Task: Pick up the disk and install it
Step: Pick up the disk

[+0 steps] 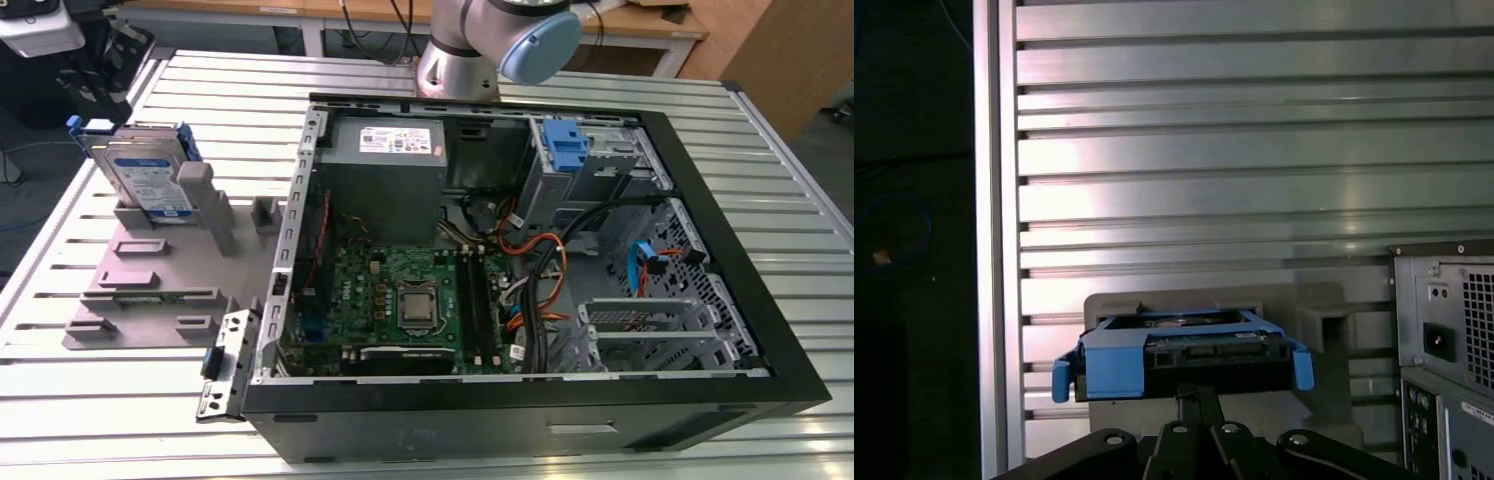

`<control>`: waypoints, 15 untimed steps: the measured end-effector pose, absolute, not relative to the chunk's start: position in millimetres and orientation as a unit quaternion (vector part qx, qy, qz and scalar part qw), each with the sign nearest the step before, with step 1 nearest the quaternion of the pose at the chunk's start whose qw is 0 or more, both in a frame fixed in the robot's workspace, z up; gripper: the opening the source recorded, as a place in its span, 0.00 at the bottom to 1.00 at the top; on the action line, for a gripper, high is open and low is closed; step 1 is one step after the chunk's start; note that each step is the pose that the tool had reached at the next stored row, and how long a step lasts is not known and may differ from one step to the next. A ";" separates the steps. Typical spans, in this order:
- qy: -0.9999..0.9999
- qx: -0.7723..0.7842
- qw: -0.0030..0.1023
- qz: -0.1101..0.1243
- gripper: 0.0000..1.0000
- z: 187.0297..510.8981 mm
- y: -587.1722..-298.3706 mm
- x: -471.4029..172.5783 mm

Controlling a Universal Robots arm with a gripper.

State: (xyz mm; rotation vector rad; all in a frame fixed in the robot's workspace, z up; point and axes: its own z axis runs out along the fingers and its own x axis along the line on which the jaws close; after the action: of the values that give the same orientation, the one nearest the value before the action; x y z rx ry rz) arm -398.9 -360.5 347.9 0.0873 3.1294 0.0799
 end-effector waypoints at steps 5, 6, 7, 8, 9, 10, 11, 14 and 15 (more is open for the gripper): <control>0.999 0.028 0.005 0.029 0.11 346.5 -359.3 -398.8; 0.999 0.028 0.005 0.029 0.11 346.3 -358.7 -398.8; 0.999 0.028 0.005 0.029 0.11 346.1 -358.3 -398.8; 0.999 0.027 0.005 0.030 0.11 345.8 -358.2 -398.8; 0.999 0.027 0.005 0.030 0.11 345.7 -358.1 -398.8; 0.999 0.026 0.005 0.030 0.11 345.7 -358.0 -398.9; 0.999 0.024 0.005 0.030 0.11 345.7 -358.0 -398.9; 1.000 0.003 0.004 0.030 0.11 345.5 -357.9 -398.9; 1.000 -0.003 0.004 0.030 0.11 345.5 -357.9 -398.9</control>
State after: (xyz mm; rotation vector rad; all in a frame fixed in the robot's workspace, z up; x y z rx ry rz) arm -398.9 -357.9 345.5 -0.0103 3.1324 0.0930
